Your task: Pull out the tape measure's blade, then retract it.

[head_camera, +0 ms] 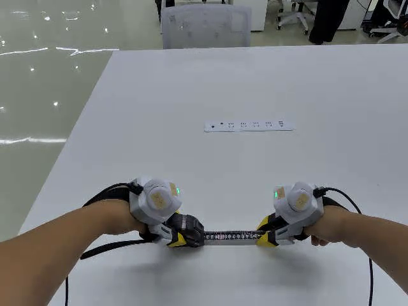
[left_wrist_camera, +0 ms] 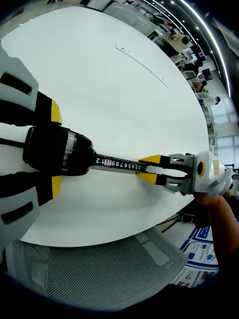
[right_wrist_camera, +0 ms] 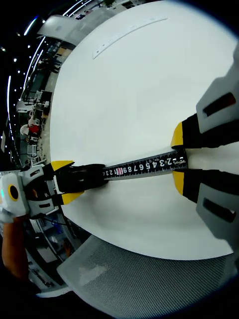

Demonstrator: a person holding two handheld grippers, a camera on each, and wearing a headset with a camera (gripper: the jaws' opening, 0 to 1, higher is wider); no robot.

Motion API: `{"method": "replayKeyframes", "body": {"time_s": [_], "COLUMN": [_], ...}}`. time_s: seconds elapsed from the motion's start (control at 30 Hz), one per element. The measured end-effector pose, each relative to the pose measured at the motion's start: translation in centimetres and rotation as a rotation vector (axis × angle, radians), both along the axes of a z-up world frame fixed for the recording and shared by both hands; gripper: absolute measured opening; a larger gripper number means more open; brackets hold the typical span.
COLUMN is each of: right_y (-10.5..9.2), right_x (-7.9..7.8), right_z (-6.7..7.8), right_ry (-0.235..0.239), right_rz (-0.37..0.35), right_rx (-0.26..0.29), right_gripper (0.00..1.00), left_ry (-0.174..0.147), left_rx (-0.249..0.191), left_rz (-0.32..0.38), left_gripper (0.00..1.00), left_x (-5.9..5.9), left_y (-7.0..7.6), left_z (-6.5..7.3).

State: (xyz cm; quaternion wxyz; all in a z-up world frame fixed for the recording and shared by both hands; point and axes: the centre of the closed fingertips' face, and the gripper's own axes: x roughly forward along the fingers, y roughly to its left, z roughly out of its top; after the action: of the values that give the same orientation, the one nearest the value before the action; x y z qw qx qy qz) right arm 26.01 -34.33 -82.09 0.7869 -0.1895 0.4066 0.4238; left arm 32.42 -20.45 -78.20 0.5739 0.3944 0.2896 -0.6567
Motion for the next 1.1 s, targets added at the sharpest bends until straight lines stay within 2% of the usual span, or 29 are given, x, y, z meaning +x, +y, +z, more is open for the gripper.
{"method": "replayKeyframes", "body": {"time_s": [1.1], "right_y": [-2.3], "right_x": [-1.4], "right_z": [0.1], "right_ry": [0.000], "right_rz": [-0.006], "right_rx": [-0.011], "right_gripper": [0.13], "left_ry": [-0.002], "left_rx": [0.005], "left_rz": [-0.007], "left_gripper": [0.32], "left_x": [0.0], "left_y": [-0.1], "left_z": [0.0]}}
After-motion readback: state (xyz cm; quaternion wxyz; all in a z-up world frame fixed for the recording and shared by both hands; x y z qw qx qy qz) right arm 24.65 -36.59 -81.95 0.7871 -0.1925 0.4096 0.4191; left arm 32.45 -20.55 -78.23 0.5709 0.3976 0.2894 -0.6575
